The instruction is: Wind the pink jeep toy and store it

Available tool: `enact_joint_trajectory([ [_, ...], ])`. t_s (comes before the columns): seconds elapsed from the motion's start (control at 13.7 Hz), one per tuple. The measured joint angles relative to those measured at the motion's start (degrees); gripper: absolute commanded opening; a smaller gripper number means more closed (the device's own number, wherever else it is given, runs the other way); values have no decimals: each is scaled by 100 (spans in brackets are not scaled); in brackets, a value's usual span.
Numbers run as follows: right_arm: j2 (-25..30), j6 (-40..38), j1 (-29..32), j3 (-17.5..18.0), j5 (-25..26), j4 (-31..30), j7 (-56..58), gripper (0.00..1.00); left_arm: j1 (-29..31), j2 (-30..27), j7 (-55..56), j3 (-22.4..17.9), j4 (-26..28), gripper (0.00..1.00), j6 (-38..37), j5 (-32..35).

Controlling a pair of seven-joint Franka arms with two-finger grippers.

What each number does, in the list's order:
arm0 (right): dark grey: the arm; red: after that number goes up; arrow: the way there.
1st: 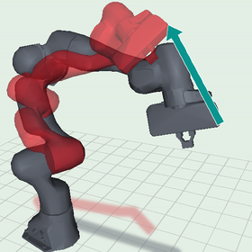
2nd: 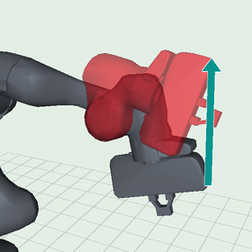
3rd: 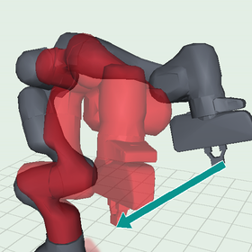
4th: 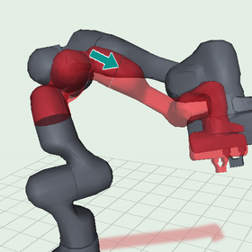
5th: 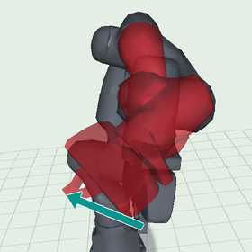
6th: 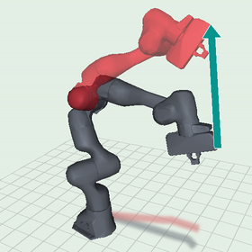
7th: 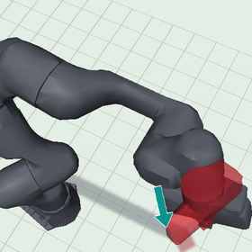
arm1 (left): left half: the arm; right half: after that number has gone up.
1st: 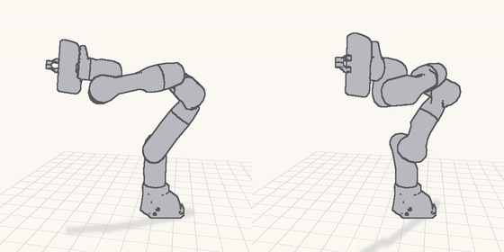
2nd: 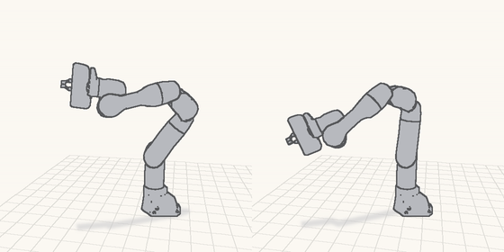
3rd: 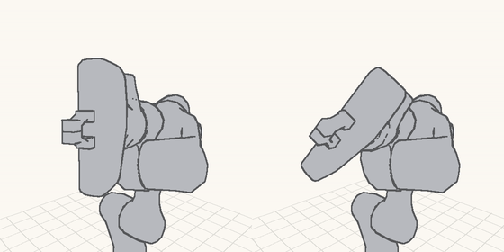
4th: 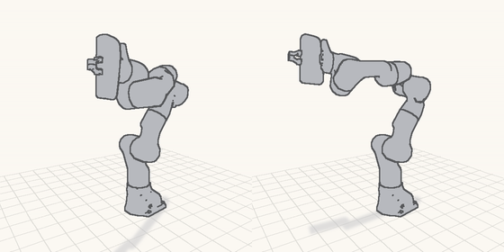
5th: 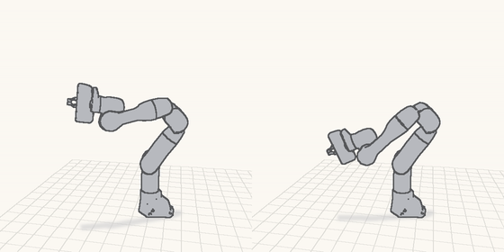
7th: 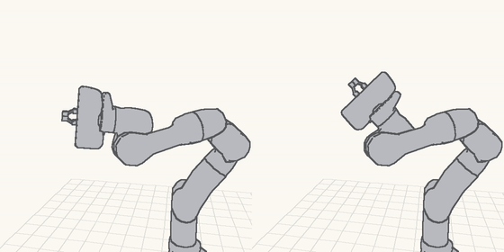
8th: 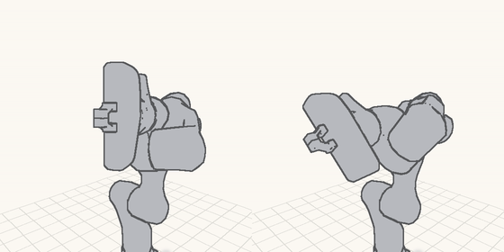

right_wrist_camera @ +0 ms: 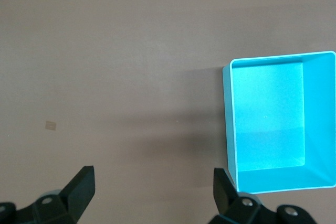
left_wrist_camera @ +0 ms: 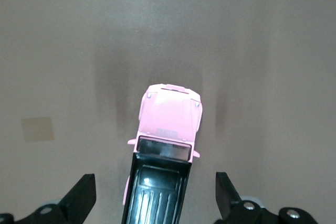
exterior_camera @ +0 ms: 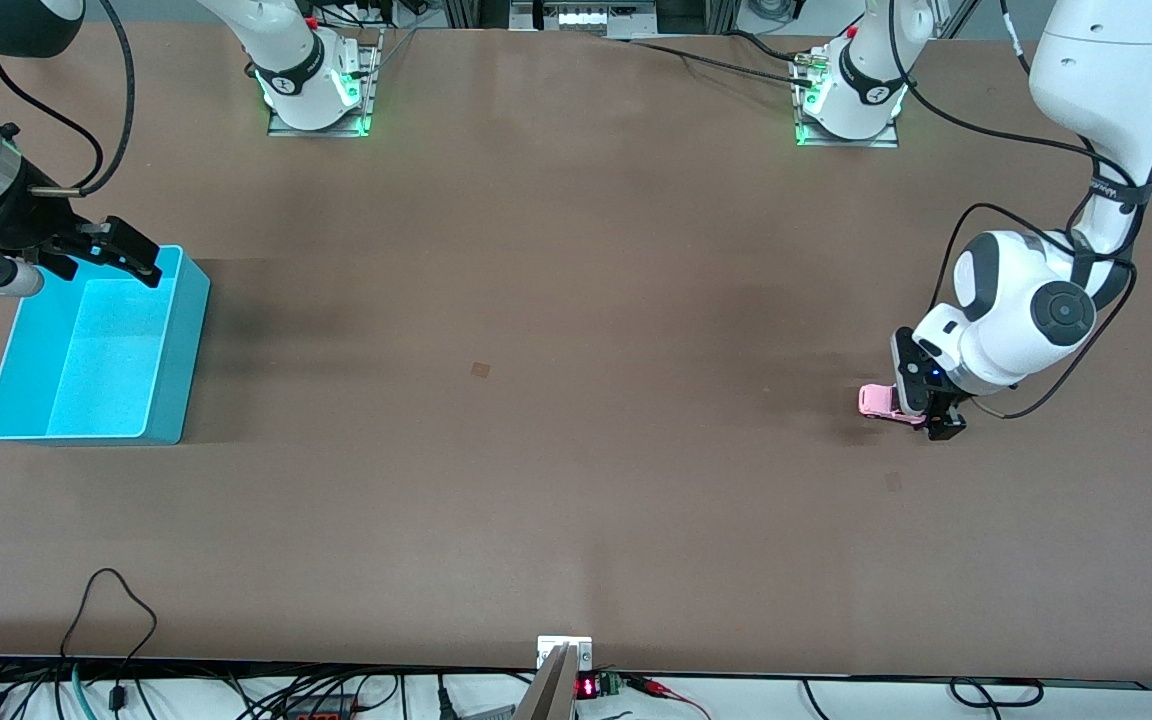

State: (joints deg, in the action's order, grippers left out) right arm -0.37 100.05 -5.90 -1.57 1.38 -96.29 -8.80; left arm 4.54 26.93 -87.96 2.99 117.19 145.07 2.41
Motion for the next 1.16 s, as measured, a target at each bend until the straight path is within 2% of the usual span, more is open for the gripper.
enact_joint_trajectory([
  [0.07, 0, 0, 0, 0, 0, 0, 0, 100, 0, 29, -66, 0, 0, 66, 2, 0],
  [0.15, 0, 0, 0, 0, 0, 0, 0, 100, 0, 53, -142, 0, 0, 47, 3, 0],
  [0.22, 0, 0, 0, 0, 0, 0, 0, 100, 0, 70, -181, 0, 0, 33, 4, 0],
  [0.36, 0, 0, 0, 0, 0, 0, 0, 100, 0, 83, -207, 0, -1, 13, 8, 0],
  [0.44, 0, 0, 0, 0, 0, 0, 0, 100, 1, 75, -208, 0, -10, 10, 10, 0],
  [1.16, -16, 0, 0, 0, 0, 0, 0, 100, 104, 82, -265, -6, -21, 10, 1, 0],
])
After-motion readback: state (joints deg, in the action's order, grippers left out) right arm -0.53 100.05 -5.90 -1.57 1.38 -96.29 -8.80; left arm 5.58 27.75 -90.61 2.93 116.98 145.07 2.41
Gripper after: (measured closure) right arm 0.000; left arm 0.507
